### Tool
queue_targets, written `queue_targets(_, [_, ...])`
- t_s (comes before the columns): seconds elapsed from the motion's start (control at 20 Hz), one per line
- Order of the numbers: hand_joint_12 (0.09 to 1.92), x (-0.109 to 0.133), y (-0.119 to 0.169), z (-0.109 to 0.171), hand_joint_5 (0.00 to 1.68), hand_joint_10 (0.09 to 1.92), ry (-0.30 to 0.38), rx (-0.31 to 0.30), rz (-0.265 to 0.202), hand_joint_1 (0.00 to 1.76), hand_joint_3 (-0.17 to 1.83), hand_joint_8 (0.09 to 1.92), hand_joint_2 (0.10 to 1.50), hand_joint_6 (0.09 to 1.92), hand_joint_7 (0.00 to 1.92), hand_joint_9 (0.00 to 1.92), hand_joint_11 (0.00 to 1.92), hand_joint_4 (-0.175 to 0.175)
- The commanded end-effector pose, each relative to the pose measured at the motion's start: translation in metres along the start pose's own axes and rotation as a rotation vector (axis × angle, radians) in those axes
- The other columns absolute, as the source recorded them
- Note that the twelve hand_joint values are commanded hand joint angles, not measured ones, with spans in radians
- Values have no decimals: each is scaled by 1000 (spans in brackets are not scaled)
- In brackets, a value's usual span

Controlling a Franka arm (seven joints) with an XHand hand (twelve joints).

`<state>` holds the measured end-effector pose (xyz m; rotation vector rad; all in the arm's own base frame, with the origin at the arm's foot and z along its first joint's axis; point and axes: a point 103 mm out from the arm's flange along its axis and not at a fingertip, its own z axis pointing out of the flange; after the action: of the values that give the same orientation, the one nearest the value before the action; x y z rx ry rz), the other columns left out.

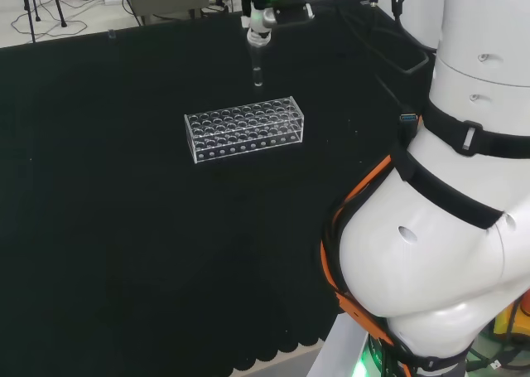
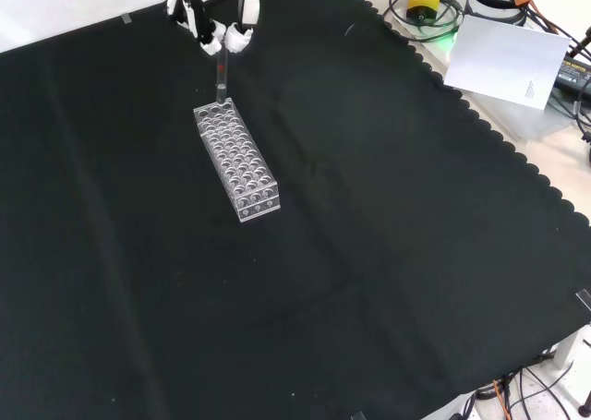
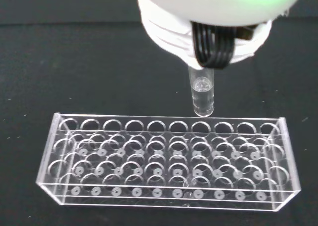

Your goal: Put the test tube back in the rack.

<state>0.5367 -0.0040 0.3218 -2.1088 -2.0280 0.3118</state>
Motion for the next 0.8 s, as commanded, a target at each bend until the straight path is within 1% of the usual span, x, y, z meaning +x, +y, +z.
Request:
queue_targets(0.05, [1195, 14, -2, 7, 1383, 87, 10, 15, -24, 1437, 695, 578, 569, 439, 1476, 1511, 752, -175])
queue_targets(0.35, [1195, 23, -5, 19, 1383, 87, 19, 43, -39, 1437, 696, 578, 569, 438, 1476, 1511, 752, -175])
queue_targets(0.8, [1195, 21, -6, 33, 1384, 87, 29, 72, -37, 1437, 697, 578, 569, 438, 1477, 1511, 753, -175])
